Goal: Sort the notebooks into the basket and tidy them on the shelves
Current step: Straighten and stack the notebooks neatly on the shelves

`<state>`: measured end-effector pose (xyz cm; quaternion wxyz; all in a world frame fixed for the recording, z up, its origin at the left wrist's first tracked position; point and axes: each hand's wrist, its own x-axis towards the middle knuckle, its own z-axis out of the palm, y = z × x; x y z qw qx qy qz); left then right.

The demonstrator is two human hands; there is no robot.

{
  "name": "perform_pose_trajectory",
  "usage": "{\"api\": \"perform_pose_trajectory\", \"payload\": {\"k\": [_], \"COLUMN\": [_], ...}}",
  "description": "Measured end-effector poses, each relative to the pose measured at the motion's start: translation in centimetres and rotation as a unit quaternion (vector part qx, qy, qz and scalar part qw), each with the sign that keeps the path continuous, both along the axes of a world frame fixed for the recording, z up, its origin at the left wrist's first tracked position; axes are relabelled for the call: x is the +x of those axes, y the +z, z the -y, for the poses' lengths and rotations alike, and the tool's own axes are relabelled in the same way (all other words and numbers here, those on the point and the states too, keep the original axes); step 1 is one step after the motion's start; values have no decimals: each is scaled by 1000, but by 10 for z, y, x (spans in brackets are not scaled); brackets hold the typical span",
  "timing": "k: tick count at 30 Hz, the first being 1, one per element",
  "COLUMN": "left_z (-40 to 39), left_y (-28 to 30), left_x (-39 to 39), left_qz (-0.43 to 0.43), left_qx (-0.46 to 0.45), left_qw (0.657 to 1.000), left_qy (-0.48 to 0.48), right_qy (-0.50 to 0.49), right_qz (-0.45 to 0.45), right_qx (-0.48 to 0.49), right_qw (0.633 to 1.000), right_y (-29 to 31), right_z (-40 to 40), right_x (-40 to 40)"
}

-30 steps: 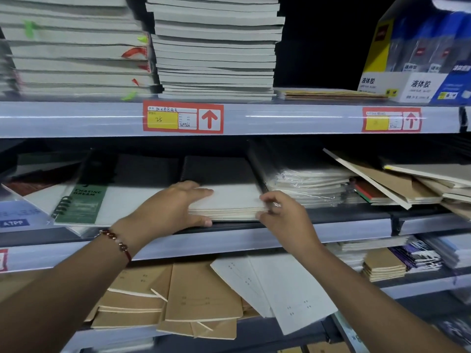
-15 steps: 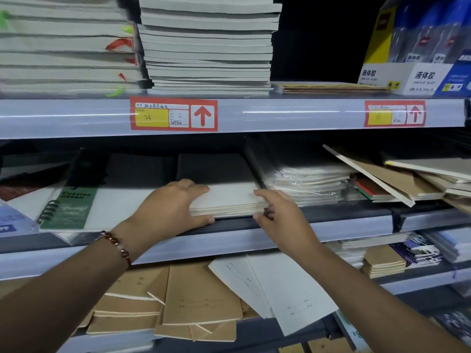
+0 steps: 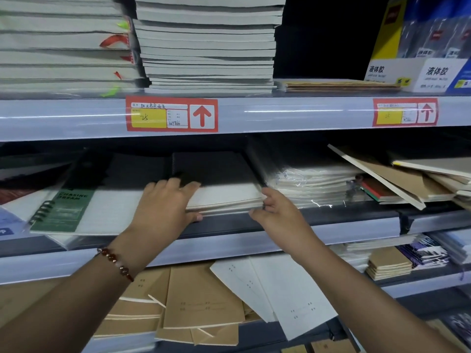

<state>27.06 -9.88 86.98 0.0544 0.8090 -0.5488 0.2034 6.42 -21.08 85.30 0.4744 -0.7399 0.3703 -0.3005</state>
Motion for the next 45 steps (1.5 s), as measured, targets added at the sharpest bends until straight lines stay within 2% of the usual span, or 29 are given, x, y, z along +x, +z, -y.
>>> {"api": "perform_pose_trajectory", "payload": {"k": [1,2,3,5,6,7,9,13,17,19,22,24,28,32,34,36,38,40,43,45], "left_z": [-3,-7,-11,-13,-11,-8,-4,-6,-2,6,4,-1,-4,-9,-13,-16,-13,-6,0,1], "left_y": [-1,-3,-5,-10,-13,-16,-19,-33,-24,-21,-25,-35,-38,-34,-35,-34,-27,-18,-4,-2], "left_x": [-6,-14,-23,-40,-46,-50,-57,-65,-62,-59,-52,-41,-27,-23,-29,-33,-23,-5,13,17], "left_qz": [-39,-120,-235,-455,-516,-546,-574,-613,-616,-569,-398,-311,-244,-208,-163,-95,-29,26,19,-19], "left_qx": [-29,-83,-148,-266,-306,-332,-355,-331,-276,-206,-153,-174,-231,-209,-190,-165,-137,-84,-1,-1], "left_qw": [999,989,960,850,800,769,738,717,738,794,901,932,941,954,966,981,990,996,999,999], "left_qy": [5,-3,-13,-18,-13,-9,-11,-10,8,48,82,66,27,51,57,39,16,-5,-34,-33], "right_qy": [-3,-12,-20,-29,-30,-28,-22,3,3,-7,-12,-17,-20,-15,3,1,-17,-16,55,99], "right_qz": [7,14,21,20,10,0,-15,-28,-69,-91,-94,-94,-68,-70,-101,-192,-279,-282,-275,-306], "right_qx": [6,9,7,0,-7,-16,-19,-27,-36,-65,-133,-143,-131,-130,-158,-227,-329,-413,-493,-516], "right_qw": [1000,1000,1000,999,999,999,999,999,997,994,987,985,989,989,982,955,902,866,823,794], "right_y": [-1,-3,-5,-8,-9,-9,-8,-3,2,0,-7,-12,-16,-13,-10,-8,-4,6,17,17], "right_z": [0,1,1,-2,-4,-5,-7,-5,2,3,1,4,8,6,0,-6,-9,-6,13,29], "right_x": [2,4,6,10,12,14,18,23,25,27,25,23,21,19,15,10,7,8,20,31]}}
